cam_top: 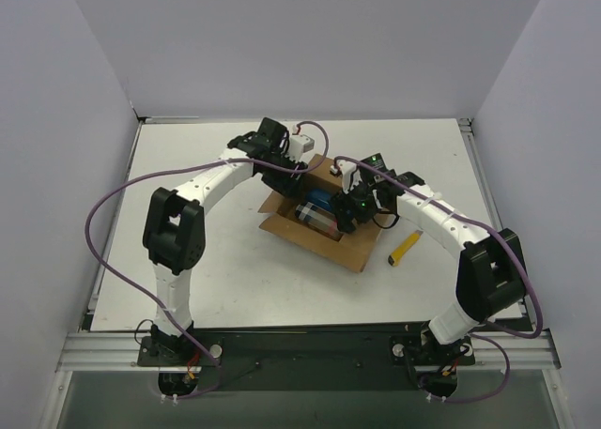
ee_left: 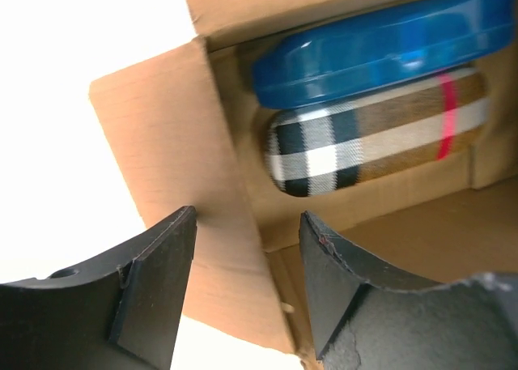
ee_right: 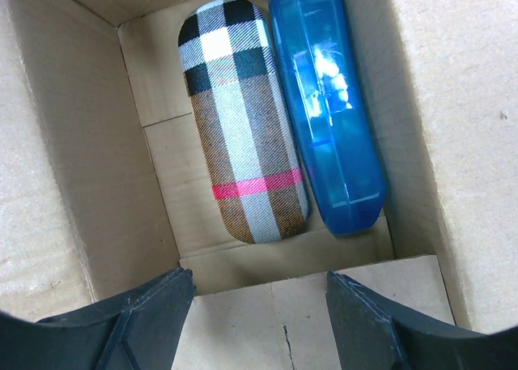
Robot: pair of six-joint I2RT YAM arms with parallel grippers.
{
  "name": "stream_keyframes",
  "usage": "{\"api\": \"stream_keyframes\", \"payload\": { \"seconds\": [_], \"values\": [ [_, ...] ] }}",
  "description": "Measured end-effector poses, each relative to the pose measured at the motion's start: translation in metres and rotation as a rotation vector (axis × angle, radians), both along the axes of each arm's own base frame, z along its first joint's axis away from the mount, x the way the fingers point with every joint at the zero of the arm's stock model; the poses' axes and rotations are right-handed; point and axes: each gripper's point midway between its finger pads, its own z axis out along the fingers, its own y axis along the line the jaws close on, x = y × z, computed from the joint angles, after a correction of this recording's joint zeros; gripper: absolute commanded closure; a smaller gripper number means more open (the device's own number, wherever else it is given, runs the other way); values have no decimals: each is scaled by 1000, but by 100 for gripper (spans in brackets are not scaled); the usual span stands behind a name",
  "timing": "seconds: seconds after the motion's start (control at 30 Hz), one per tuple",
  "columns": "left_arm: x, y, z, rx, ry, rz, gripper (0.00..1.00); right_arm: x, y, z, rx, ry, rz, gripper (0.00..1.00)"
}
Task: Unpack the express box
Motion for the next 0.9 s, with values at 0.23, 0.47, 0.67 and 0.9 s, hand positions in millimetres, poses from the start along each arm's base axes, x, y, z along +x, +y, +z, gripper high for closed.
{"api": "stream_keyframes", "payload": {
  "seconds": [0.23,0.47,0.67,0.9],
  "values": [
    [2,10,-26,49,31,26,52,-1,2,2,7,-5,40,39],
    [-3,7,-27,18,63,34,62,16,28,30,-15,-123,220,44],
    [-4,7,-28,-6,82,33,64,34,39,12,-74,-135,301,50],
    [-5,6,-28,-18,90,32,64,34,42,1,-117,-143,325,50]
  ]
}}
